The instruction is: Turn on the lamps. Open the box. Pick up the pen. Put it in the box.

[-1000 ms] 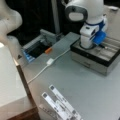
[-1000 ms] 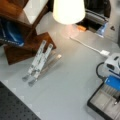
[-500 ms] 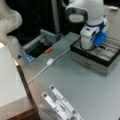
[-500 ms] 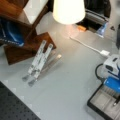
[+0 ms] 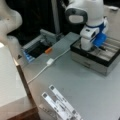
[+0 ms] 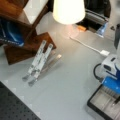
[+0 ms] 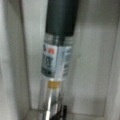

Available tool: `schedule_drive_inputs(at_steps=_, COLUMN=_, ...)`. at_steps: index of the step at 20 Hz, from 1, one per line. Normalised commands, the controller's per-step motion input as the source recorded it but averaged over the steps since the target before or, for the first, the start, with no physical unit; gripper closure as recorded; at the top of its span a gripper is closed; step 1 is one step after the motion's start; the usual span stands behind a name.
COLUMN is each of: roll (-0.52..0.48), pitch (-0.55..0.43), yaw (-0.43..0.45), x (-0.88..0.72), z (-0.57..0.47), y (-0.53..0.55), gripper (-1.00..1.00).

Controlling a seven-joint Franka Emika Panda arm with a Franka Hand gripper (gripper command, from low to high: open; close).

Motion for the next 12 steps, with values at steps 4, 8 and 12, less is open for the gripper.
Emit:
schedule_drive_inputs(at_steps=4, roll=-0.258, pitch=-0.013, yaw=0.018, x=0.14, z=0.1, y=0.08, gripper=-1.0)
schedule_drive_inputs(at_steps=8, roll=-0.251, pitch=0.032, yaw=-0.006, x=0.09, z=0.22, y=0.05, gripper=-1.0)
schedule_drive_inputs(at_steps=12, roll=-0.252, pitch=0.084, yaw=0.001, x=0.08, z=0.26, y=-0.03, gripper=-1.0)
